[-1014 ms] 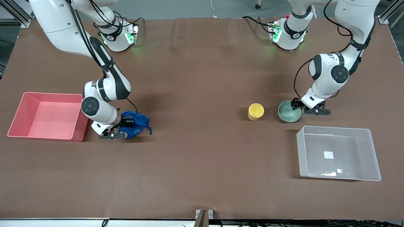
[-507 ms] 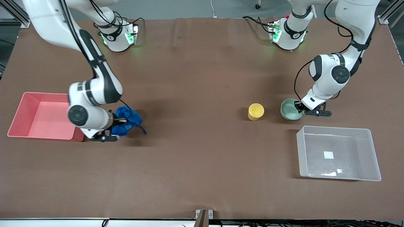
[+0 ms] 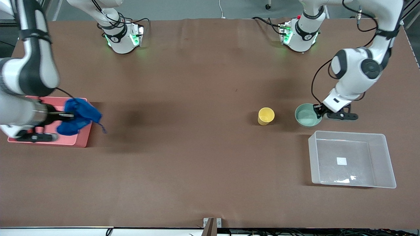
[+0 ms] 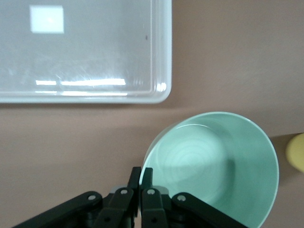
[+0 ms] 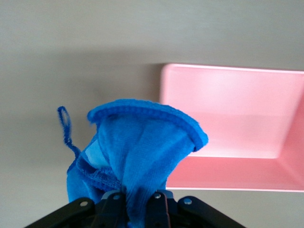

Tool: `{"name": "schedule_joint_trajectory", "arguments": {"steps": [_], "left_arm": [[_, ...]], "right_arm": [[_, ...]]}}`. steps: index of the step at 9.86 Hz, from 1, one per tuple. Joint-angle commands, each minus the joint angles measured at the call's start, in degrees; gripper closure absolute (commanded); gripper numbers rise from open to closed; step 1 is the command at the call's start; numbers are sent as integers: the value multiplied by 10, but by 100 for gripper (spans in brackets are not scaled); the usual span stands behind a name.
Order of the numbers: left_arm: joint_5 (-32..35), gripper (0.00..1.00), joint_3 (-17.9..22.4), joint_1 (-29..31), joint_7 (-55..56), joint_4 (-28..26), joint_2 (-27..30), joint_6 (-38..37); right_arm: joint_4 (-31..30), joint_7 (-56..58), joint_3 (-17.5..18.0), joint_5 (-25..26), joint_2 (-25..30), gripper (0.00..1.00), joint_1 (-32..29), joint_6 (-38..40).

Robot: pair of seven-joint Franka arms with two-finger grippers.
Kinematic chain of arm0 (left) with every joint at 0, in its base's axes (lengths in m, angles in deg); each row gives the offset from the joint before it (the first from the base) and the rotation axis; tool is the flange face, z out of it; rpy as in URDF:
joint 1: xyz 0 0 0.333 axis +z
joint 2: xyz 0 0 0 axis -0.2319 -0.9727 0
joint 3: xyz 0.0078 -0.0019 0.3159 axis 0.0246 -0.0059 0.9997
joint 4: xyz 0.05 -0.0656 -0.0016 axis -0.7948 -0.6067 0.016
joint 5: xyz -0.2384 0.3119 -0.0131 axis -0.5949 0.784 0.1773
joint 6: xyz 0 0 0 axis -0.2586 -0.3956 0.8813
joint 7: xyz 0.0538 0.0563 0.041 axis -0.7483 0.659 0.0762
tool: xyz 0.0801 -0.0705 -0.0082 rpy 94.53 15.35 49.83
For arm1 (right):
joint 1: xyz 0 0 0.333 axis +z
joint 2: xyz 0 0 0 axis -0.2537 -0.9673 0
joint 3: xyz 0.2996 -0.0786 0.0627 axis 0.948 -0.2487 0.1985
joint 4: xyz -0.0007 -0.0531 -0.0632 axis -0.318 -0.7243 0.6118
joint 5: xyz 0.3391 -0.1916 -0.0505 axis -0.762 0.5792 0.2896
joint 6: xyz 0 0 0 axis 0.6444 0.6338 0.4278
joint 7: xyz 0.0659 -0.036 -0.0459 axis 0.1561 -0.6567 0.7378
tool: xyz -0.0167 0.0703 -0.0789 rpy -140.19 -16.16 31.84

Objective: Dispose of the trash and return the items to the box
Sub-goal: 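Carry the cloth into the pink bin while the left gripper carries the bowl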

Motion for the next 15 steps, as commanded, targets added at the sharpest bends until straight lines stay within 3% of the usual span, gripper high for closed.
{"name": "schedule_joint_trajectory", "arguments": {"steps": [1,3,6,8,11,12,13,15], "left_arm": [[-20,100,26,-1,-17,135,-32,-140],[-35,100,54,-1,-32,254,-99,-183],[-79,100,117,-1,-119,413,-229,-229],[-130,100,127,1,-176,424,-289,-221],[-136,100,142,1,-192,470,-361,-190],[-136,100,142,3,-193,484,-385,-178],[-138,100,142,3,-194,482,-398,-146],[-155,100,140,5,-203,473,-409,-121]], "right_arm": [[-41,96,-58,20,-1,99,0,-54],[-114,172,-106,20,-8,98,-6,-184],[-217,201,-129,18,-23,98,-15,-344],[-244,200,-129,4,-58,97,-18,-407],[-249,200,-126,-52,-85,95,-12,-411],[-249,201,-125,-54,-86,65,-10,-411],[-249,200,-125,-54,-85,1,-5,-403],[-215,198,-123,-54,-42,0,-4,-341]]}}
